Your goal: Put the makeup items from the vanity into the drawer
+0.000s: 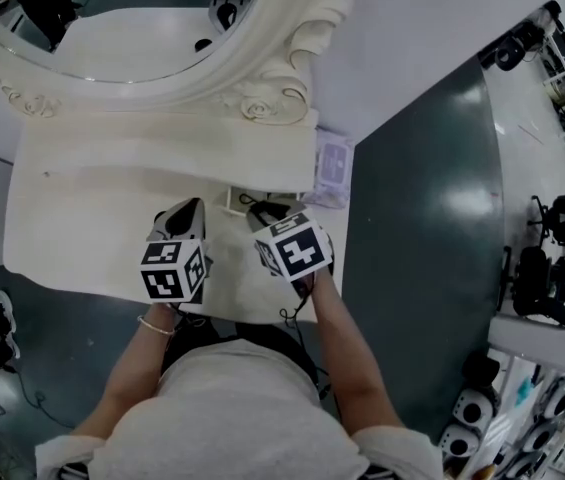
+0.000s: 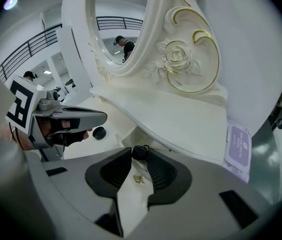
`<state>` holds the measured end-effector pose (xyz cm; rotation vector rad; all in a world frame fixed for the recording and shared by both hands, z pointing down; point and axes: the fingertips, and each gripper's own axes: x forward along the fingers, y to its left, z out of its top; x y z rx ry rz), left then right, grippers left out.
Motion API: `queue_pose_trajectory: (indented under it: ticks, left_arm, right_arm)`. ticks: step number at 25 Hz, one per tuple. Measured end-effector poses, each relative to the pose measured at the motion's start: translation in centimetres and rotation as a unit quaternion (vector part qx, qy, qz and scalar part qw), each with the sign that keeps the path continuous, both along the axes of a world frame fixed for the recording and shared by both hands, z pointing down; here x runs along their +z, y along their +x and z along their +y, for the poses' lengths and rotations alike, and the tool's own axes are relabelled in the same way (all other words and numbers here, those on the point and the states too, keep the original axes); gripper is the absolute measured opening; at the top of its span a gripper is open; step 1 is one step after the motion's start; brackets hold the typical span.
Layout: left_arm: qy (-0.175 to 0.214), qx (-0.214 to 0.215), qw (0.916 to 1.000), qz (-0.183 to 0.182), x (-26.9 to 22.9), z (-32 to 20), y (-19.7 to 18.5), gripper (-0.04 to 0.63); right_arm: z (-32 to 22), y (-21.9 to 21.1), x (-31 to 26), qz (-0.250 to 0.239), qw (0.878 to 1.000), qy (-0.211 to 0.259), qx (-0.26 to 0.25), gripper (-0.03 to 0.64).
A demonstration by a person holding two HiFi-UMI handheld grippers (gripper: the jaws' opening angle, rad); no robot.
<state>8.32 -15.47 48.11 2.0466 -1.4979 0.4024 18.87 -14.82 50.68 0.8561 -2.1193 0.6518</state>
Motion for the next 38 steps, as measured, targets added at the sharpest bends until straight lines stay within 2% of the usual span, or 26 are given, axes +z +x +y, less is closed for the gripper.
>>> queue_pose_trajectory:
  ticks: [7, 14, 20, 30, 38]
  left_arm:
    - [0.000, 0.006, 1.0000, -0.002, 0.0, 0.7, -0.4, 0.003]
    - [0.003, 0.022, 0.9997, -0.005, -0.4, 1.5, -0.3, 0.003]
    - [0.004, 0.031, 0.9995, -0.007, -0.5, 2.0, -0.6, 0.003]
    - [0.025, 0.046, 0.9986, -0.004, -2.1, 2.8, -1.6, 0.003]
    - [0.044, 0.026, 0.9987, 0.002, -3.9, 3.5, -5.7, 0.003]
  right_arm:
    - [-0.1, 0.5, -0.9, -0.011, 0.999, 0.021, 0.032, 0.115]
    - [0.0, 2.9, -0.8, 0.005, 0.995, 0.025, 0.098, 0.114]
    - [0.5, 3.0, -1.2, 0.003, 0.992, 0.035, 0.117, 0.114]
    - [1.7, 1.0, -3.0, -0.006, 0.990, 0.059, 0.131, 0.112]
    - [2.1, -3.2, -5.1, -0.020, 0.987, 0.089, 0.132, 0.081]
